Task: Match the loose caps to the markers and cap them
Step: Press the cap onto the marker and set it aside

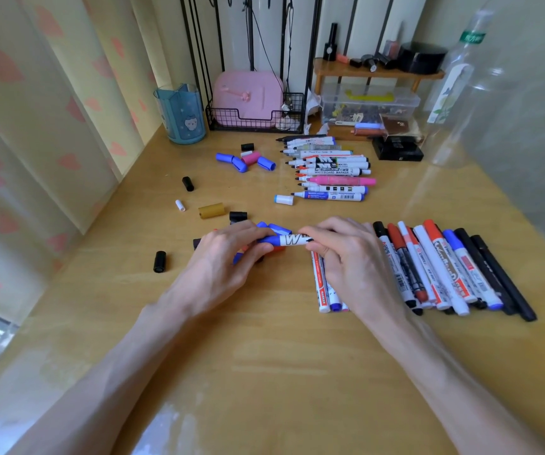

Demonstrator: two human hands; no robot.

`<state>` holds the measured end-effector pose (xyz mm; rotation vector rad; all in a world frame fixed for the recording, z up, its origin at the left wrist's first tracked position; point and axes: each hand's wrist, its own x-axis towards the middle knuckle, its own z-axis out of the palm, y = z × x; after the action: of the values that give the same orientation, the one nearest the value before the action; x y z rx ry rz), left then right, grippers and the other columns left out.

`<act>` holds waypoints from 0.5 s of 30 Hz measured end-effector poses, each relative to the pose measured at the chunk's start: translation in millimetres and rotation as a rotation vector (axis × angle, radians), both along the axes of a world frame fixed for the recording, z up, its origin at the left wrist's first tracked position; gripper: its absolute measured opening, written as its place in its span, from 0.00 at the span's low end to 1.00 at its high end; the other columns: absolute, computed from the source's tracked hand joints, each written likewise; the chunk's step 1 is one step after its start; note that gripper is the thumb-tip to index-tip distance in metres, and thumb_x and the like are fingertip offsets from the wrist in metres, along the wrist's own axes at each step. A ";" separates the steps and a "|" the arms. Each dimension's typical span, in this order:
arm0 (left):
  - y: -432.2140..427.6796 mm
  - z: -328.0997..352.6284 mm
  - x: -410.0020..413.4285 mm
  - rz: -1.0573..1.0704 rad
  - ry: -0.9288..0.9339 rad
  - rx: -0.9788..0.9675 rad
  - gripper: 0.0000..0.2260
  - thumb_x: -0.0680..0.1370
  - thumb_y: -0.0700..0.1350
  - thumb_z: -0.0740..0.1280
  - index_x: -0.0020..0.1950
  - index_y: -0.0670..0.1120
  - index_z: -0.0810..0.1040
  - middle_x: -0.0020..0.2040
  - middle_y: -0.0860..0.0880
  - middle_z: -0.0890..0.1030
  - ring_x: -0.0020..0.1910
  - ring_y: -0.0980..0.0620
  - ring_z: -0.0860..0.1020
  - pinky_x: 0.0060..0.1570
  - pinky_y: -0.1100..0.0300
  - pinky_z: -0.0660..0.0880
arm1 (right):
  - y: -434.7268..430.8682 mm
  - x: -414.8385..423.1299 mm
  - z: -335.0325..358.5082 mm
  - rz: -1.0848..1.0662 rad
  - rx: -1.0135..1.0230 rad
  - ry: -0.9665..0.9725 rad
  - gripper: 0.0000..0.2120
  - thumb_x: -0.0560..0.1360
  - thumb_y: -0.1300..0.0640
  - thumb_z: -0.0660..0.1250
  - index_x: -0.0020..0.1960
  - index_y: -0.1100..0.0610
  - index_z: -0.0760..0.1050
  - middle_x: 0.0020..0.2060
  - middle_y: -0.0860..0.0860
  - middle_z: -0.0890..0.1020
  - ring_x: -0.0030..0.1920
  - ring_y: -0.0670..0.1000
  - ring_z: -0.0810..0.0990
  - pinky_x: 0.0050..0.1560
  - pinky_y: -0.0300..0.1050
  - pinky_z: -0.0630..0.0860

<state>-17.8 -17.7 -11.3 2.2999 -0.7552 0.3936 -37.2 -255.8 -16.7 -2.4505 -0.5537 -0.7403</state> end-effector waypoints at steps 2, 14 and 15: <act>0.5 -0.4 0.6 -0.013 0.028 0.010 0.13 0.85 0.53 0.63 0.63 0.49 0.82 0.47 0.57 0.78 0.45 0.55 0.77 0.45 0.56 0.76 | -1.3 1.6 -0.8 0.004 0.016 0.017 0.18 0.74 0.72 0.74 0.58 0.55 0.85 0.47 0.46 0.83 0.48 0.49 0.80 0.48 0.58 0.74; 5.3 4.2 1.9 0.062 0.021 -0.092 0.08 0.81 0.46 0.73 0.59 0.49 0.84 0.46 0.58 0.81 0.43 0.58 0.76 0.44 0.70 0.68 | -9.2 -3.1 19.8 -0.021 0.232 0.209 0.18 0.71 0.50 0.81 0.59 0.49 0.86 0.44 0.41 0.82 0.42 0.43 0.80 0.48 0.38 0.75; 5.7 4.6 2.0 0.068 0.021 -0.102 0.08 0.80 0.46 0.73 0.59 0.49 0.84 0.46 0.57 0.82 0.43 0.58 0.76 0.43 0.70 0.68 | -12.1 -2.6 22.3 -0.027 0.291 0.249 0.17 0.69 0.49 0.82 0.57 0.49 0.86 0.42 0.41 0.82 0.40 0.42 0.79 0.44 0.32 0.73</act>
<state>-15.8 -12.0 -6.7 2.2343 -0.6336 0.4288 -39.8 -267.9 5.6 -2.2362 -0.2946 -0.4780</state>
